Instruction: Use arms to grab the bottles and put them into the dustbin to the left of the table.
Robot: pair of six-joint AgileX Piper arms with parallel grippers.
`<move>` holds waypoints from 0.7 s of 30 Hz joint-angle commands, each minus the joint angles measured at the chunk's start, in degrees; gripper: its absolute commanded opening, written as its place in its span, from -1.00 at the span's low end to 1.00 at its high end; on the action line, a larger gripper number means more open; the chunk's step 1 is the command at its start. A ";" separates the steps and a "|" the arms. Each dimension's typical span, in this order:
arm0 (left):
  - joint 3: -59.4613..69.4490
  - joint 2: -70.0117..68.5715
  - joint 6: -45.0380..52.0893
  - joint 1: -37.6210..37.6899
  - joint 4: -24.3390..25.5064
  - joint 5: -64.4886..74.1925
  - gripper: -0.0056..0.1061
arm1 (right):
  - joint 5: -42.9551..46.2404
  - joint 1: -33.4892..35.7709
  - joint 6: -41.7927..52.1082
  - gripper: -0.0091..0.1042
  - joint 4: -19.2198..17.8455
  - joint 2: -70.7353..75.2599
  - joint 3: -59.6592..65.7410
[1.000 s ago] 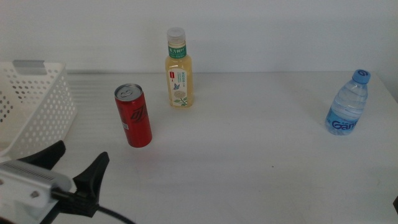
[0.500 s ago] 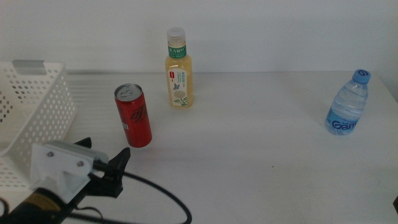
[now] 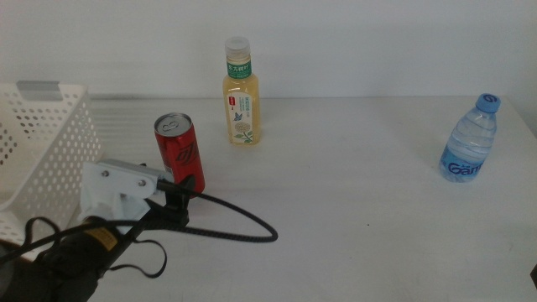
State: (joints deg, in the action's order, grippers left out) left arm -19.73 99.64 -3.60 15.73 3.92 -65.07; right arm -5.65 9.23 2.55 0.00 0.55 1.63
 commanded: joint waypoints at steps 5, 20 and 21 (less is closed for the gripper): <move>-4.66 1.57 -0.99 0.06 -0.90 -9.05 0.71 | 4.28 -0.28 0.66 0.42 -0.31 1.58 -0.46; -14.39 10.44 -1.08 0.06 -0.90 -8.44 0.71 | 4.28 -0.28 0.66 0.42 -0.31 1.58 -0.46; -15.13 11.05 -0.92 0.06 -0.90 -8.77 0.71 | 4.28 -0.28 0.66 0.42 -0.31 1.58 -0.46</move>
State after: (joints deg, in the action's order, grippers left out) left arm -33.04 112.35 -3.85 15.73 3.76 -65.07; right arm -5.65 9.23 2.55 0.00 0.55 1.63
